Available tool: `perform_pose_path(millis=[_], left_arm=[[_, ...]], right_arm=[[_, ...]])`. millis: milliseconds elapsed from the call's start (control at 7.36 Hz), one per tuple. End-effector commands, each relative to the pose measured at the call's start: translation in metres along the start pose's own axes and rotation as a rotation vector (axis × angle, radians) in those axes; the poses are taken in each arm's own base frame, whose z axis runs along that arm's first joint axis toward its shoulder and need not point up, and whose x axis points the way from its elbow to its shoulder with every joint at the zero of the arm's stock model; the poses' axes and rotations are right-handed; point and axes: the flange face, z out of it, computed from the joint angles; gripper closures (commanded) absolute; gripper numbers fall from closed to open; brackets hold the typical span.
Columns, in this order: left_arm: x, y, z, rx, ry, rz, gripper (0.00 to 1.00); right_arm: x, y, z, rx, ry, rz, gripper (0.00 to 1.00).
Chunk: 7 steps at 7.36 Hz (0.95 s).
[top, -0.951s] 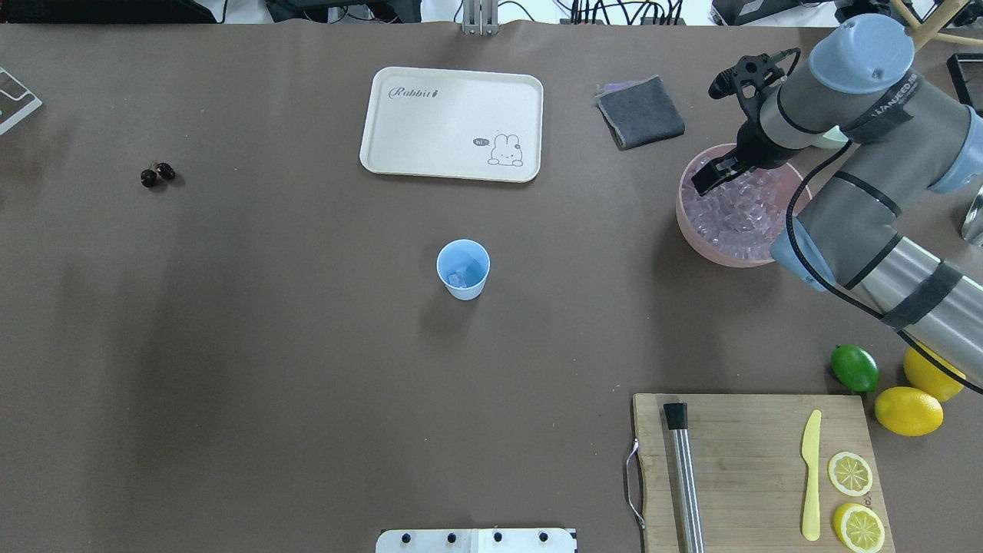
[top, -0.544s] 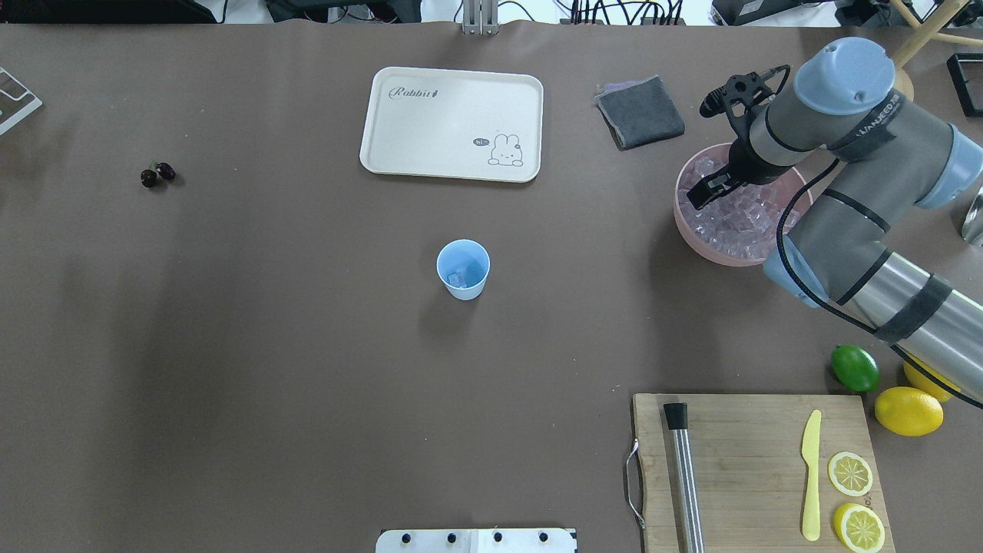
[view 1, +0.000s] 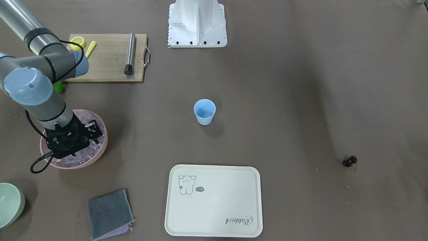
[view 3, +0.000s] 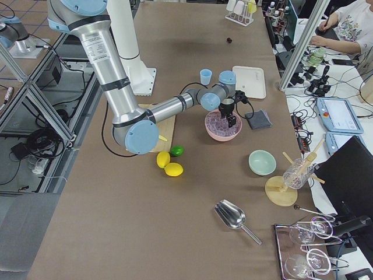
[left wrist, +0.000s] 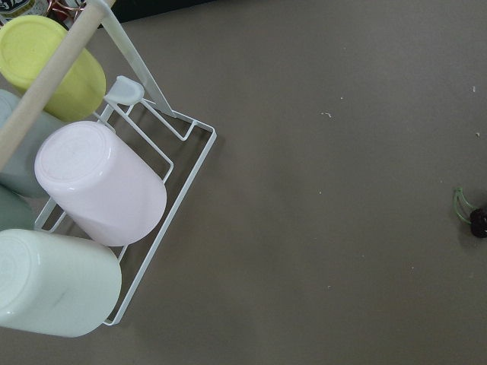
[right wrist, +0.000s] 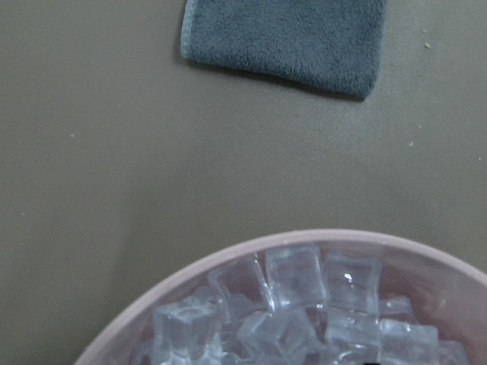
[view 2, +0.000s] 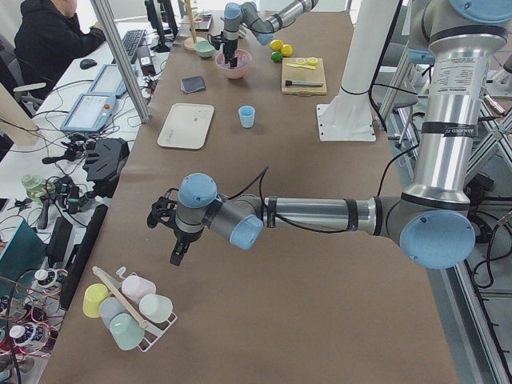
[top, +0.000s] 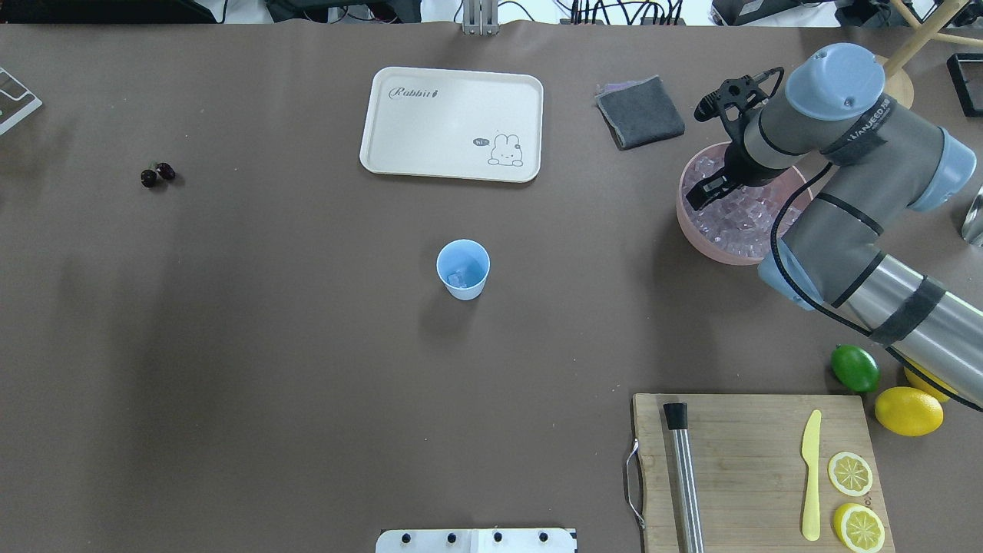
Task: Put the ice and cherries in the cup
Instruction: 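Lower the right gripper into the bowl and grasp another ice cube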
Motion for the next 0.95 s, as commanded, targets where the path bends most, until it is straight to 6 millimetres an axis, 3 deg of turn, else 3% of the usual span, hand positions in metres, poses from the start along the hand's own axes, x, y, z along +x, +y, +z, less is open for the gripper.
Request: perform_pose_path(millis=[0,136,815], left_arm=[[0.000,0.000,0.000,-0.001,0.000,0.000,0.02],[0.000,0.000,0.000,0.001,0.000,0.001,0.02],[-0.001,0.001,0.001,0.002,0.000,0.000,0.02]], right_arm=[[0.006,-0.006,-0.013,0.019,-0.007,0.008,0.26],[0.015,-0.011,-0.023,0.024,-0.020,0.024,0.26],[0.012,-0.024,-0.014,0.020,-0.008,0.025,0.25]])
